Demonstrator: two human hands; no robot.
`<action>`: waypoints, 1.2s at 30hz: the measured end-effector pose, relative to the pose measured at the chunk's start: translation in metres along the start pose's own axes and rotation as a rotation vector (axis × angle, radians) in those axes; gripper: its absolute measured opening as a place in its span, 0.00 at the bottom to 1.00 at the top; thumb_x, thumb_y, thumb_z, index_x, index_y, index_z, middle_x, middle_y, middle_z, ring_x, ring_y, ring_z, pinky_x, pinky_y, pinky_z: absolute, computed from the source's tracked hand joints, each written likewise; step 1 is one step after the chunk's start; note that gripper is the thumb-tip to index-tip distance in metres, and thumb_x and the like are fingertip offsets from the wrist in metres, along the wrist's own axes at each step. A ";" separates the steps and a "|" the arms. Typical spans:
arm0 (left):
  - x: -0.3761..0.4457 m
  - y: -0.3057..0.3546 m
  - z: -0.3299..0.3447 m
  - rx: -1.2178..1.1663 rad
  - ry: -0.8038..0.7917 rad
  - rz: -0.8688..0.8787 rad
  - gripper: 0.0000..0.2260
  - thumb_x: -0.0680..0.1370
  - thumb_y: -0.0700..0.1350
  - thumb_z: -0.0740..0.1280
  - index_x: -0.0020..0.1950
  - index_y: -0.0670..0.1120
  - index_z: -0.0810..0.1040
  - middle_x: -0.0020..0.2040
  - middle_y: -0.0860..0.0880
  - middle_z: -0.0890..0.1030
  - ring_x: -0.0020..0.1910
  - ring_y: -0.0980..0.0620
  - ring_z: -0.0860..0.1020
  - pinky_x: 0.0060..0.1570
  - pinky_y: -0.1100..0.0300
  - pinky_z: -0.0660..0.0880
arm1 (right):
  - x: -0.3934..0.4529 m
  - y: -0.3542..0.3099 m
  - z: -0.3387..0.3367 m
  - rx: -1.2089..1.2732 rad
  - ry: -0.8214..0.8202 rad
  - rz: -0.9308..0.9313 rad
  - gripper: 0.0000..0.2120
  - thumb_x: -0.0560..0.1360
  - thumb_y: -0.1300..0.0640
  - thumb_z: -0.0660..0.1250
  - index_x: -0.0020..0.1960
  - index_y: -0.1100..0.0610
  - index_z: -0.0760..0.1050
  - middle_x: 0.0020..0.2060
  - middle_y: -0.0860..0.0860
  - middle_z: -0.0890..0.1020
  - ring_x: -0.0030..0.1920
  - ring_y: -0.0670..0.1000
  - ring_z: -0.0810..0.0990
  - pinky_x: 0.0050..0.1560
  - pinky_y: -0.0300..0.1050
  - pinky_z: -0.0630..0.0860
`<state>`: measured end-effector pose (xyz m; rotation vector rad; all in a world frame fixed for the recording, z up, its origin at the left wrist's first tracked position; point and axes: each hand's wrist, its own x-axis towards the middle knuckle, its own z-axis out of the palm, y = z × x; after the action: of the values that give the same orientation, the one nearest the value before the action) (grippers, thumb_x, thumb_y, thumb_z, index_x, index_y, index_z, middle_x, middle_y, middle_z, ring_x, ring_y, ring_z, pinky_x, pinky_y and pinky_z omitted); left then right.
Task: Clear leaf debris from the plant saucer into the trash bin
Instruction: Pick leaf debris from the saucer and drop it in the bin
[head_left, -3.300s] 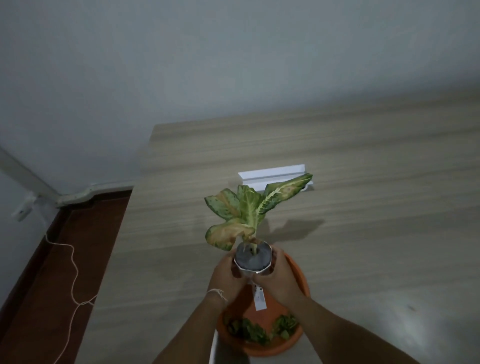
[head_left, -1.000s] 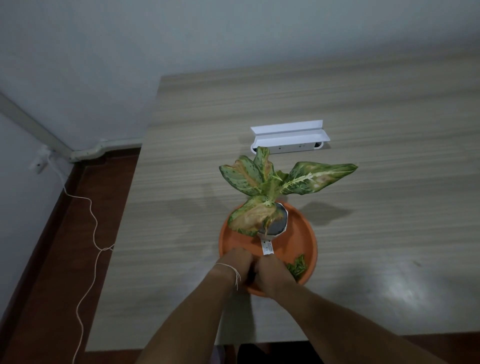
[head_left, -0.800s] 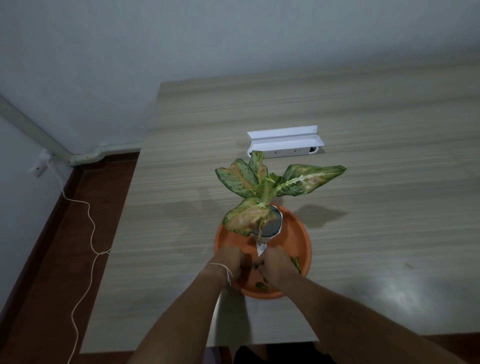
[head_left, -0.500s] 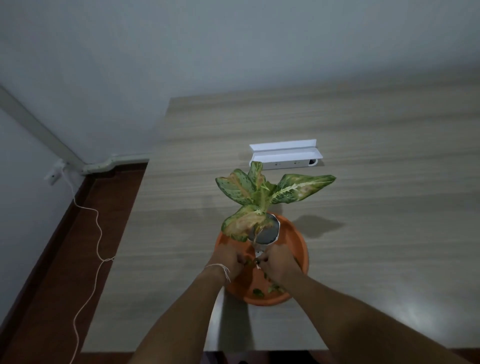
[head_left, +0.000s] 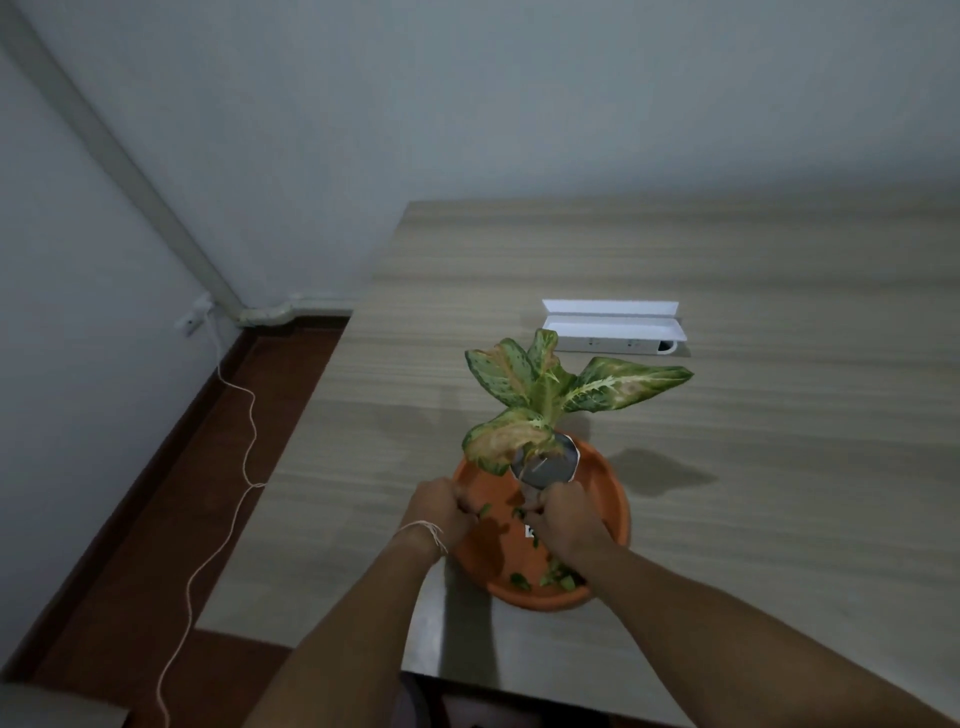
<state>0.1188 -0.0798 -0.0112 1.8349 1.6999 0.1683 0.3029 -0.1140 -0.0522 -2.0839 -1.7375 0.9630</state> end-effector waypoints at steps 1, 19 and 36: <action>-0.004 -0.004 -0.003 -0.020 0.021 -0.019 0.03 0.67 0.38 0.74 0.40 0.42 0.86 0.42 0.43 0.86 0.44 0.47 0.83 0.48 0.60 0.79 | 0.001 -0.003 -0.001 -0.015 -0.014 -0.010 0.06 0.74 0.57 0.70 0.46 0.56 0.86 0.42 0.49 0.87 0.42 0.47 0.83 0.40 0.41 0.75; -0.163 -0.206 -0.100 -0.173 0.302 -0.344 0.04 0.66 0.40 0.72 0.38 0.45 0.87 0.38 0.48 0.87 0.40 0.53 0.84 0.47 0.64 0.80 | -0.032 -0.205 0.118 -0.049 -0.132 -0.404 0.09 0.74 0.62 0.68 0.50 0.56 0.86 0.43 0.51 0.88 0.35 0.45 0.79 0.29 0.22 0.67; -0.275 -0.367 -0.064 -0.416 0.371 -0.707 0.04 0.68 0.37 0.71 0.38 0.44 0.86 0.39 0.46 0.87 0.41 0.51 0.84 0.47 0.61 0.81 | -0.112 -0.292 0.321 -0.124 -0.438 -0.633 0.08 0.74 0.61 0.69 0.50 0.55 0.86 0.46 0.52 0.87 0.37 0.44 0.78 0.34 0.22 0.66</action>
<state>-0.2718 -0.3237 -0.0636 0.8685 2.2544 0.5369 -0.1324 -0.2139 -0.0854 -1.2661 -2.5023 1.1652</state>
